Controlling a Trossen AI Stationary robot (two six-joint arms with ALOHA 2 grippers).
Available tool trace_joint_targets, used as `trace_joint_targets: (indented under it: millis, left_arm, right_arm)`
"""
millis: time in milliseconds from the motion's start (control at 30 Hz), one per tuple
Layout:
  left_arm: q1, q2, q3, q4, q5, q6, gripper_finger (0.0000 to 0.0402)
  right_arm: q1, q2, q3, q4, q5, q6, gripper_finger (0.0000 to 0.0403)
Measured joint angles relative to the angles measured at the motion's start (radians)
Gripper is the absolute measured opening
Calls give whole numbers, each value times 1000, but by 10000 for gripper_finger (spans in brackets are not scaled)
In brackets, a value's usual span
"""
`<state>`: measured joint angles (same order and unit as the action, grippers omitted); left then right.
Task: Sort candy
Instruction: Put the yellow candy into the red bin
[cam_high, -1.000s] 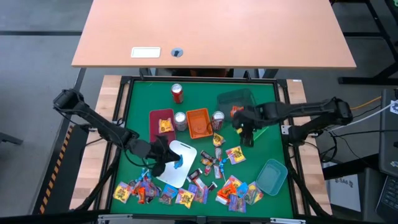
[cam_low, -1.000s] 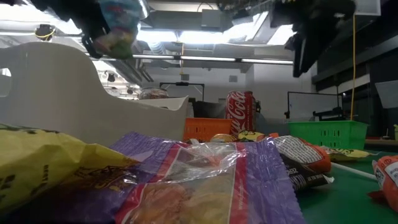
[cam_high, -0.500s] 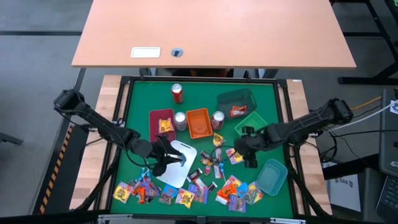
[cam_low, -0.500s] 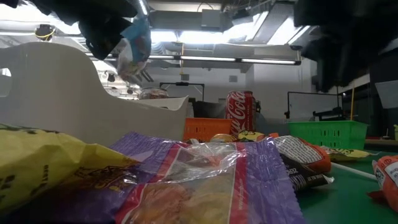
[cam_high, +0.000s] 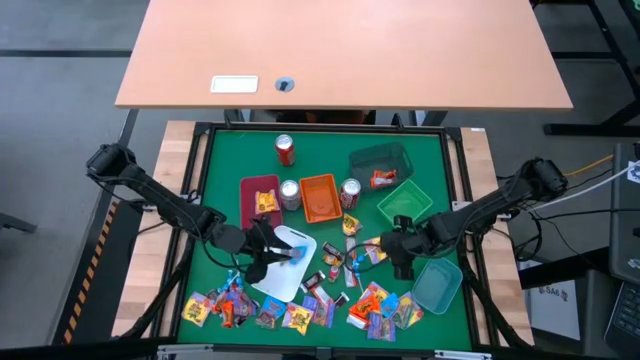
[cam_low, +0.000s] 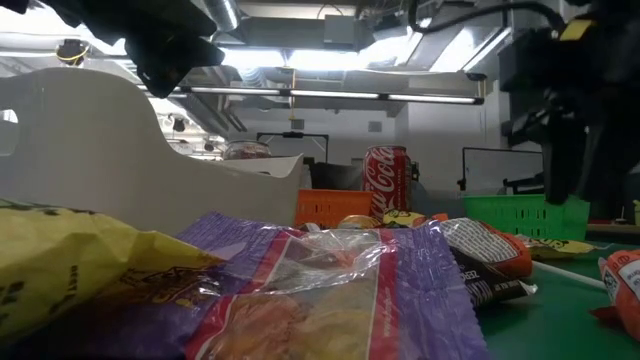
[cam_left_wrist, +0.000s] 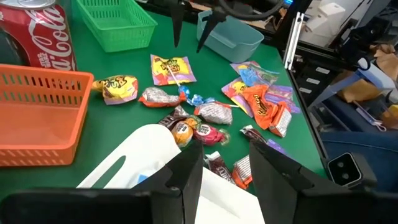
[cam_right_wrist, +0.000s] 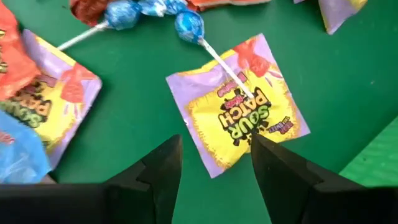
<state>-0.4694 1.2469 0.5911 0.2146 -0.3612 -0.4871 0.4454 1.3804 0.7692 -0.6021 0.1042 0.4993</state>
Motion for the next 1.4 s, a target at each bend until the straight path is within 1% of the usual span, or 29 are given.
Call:
trace_joint_targets:
  millis: [400, 533, 667, 733, 833, 1067, 1100, 1167, 1300, 1400]
  left_arm:
    - [0, 0, 0, 4, 0, 0, 121]
    - [0, 0, 0, 9, 1, 0, 121]
    - [0, 0, -1, 10, 3, 1, 121]
    - [0, 0, -1, 11, 4, 1, 121]
    - [0, 0, -1, 13, 4, 1, 121]
    - [0, 0, -1, 13, 4, 1, 121]
    - [0, 0, -1, 13, 4, 1, 121]
    - [0, 0, -1, 13, 4, 1, 121]
    - [0, 0, -1, 13, 4, 1, 121]
    - [0, 0, -1, 13, 3, 1, 121]
  right_arm:
    - [0, 21, -93, 104, 18, 24, 191]
    - [0, 62, -103, 118, 39, 39, 191]
    - [0, 109, -100, 131, 37, 47, 187]
    - [0, 126, -99, 138, 37, 47, 176]
    - [0, 134, -99, 143, 36, 47, 144]
    - [-1, 134, -100, 141, 7, 46, 27]
    - [-1, 131, -100, 139, 1, 46, 15]
    - [-2, 123, -98, 139, -3, 46, 10]
    - [-1, 101, -62, 57, -31, 42, 31]
    - [0, 81, 7, -5, -36, 17, 32]
